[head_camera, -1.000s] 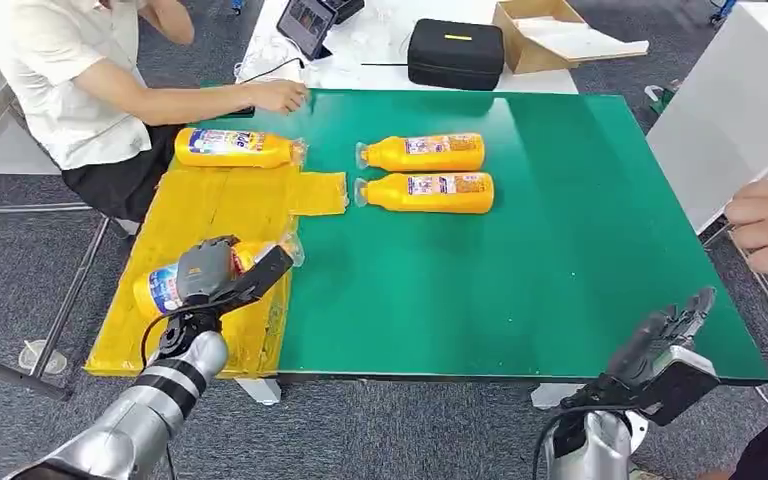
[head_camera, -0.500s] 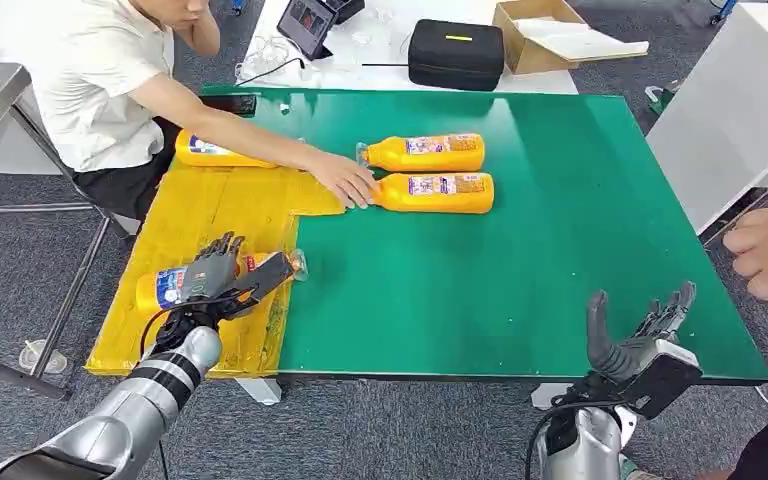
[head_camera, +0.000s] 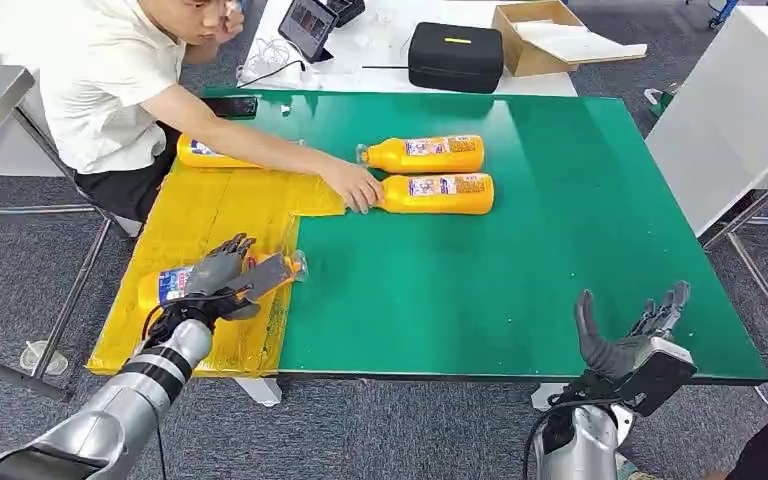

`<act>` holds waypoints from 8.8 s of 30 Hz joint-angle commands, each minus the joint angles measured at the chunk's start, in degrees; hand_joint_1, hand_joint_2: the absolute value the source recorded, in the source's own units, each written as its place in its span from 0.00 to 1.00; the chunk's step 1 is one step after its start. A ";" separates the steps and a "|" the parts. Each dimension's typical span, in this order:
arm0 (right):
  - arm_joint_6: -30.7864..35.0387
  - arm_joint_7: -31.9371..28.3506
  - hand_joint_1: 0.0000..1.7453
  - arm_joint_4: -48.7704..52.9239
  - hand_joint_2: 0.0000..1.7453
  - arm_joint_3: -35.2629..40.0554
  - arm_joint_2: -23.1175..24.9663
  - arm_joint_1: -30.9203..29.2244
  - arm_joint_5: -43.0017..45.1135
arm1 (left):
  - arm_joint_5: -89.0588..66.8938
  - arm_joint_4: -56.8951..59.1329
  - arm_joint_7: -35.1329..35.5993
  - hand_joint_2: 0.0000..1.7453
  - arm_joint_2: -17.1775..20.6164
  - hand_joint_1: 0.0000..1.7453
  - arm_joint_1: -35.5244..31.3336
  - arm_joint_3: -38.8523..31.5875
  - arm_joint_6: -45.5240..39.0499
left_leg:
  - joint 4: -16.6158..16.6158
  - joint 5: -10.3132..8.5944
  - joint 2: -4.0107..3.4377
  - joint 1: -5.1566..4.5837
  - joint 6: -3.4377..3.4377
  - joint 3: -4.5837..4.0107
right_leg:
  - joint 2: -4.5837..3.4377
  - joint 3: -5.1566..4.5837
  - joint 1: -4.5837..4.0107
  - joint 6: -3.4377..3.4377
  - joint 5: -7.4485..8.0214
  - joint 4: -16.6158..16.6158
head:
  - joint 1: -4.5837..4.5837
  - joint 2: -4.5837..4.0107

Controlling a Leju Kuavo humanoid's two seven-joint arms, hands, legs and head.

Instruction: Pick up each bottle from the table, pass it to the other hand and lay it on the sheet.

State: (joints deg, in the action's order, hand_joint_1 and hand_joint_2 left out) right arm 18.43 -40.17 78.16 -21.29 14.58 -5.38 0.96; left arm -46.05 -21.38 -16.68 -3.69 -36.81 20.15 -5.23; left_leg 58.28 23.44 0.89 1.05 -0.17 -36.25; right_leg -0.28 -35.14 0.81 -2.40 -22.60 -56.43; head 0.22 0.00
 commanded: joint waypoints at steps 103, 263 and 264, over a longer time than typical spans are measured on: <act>-1.79 20.63 1.00 -58.19 1.00 30.87 -21.56 -24.17 -52.65 | 39.25 -36.15 -11.16 1.00 -10.36 0.00 20.53 18.03 -15.92 | -0.08 -0.10 0.10 0.00 -0.16 0.21 | 0.27 0.25 -0.05 -0.03 0.09 0.23 | 0.02 0.00; 11.70 0.17 0.00 -5.85 0.00 27.80 -11.23 -3.24 -7.58 | 14.24 -21.72 -23.32 1.00 2.16 0.00 8.52 7.53 -11.28 | 0.00 -0.25 0.27 0.02 -0.01 -0.32 | 0.38 -0.30 0.00 -0.02 0.08 -0.09 | 0.02 0.00; 12.40 0.17 0.00 -7.77 0.00 29.96 -12.47 -3.82 -9.49 | 19.51 -27.08 -23.32 1.00 1.87 0.00 10.61 8.87 -12.80 | 0.04 -0.19 0.20 0.02 -0.05 -0.28 | 0.34 -0.25 -0.02 -0.01 0.05 -0.08 | 0.00 0.00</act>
State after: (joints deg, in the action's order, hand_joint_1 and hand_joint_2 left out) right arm 29.92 -40.13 76.13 1.73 7.41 -7.31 -5.25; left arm -38.42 -25.93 -39.80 0.09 -34.23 17.10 -2.09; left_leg 58.29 23.16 1.10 1.10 -0.10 -36.67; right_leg -0.02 -35.58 0.80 -2.47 -22.45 -56.55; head 0.22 0.00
